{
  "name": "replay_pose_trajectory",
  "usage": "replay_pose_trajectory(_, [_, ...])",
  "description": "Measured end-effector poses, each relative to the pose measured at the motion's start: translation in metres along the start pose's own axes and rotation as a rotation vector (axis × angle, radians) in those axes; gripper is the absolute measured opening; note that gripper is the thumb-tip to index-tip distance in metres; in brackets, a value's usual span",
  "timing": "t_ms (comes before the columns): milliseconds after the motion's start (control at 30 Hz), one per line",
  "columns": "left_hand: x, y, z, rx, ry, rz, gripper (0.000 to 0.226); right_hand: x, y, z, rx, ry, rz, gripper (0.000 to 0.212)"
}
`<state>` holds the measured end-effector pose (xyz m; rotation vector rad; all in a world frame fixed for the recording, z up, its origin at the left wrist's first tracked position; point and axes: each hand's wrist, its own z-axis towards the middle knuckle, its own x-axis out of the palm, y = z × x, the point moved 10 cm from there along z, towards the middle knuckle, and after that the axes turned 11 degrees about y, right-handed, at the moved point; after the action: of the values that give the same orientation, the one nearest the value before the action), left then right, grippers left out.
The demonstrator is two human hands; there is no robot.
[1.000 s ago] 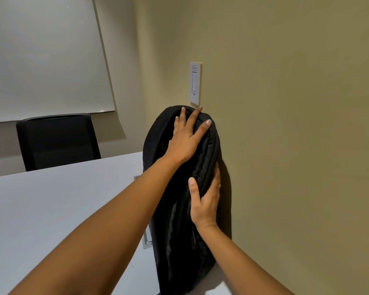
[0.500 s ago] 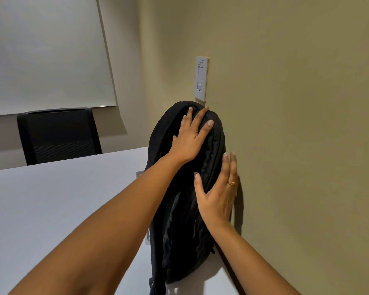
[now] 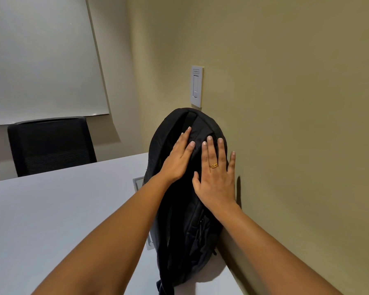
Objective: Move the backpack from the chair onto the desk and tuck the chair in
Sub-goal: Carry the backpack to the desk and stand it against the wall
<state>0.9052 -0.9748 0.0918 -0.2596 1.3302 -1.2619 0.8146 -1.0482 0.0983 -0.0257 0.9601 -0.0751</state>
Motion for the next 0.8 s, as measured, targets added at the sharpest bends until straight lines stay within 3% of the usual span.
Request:
replay_pose_trajectory(267, [0.001,0.007,-0.016,-0.058,-0.001,0.032,0.052,0.005,0.0,-0.002,-0.003,0.111,0.034,0.09])
replay_pose_trajectory(533, [-0.023,0.027,-0.062,-0.232,-0.06,0.265,0.055,-0.018,0.014,-0.013,-0.014,0.109,0.228,0.069])
replay_pose_trajectory(800, [-0.058,0.035,-0.146,-0.418,-0.142,0.564,0.063,-0.037,0.072,-0.053,-0.162,0.134,0.316,0.061])
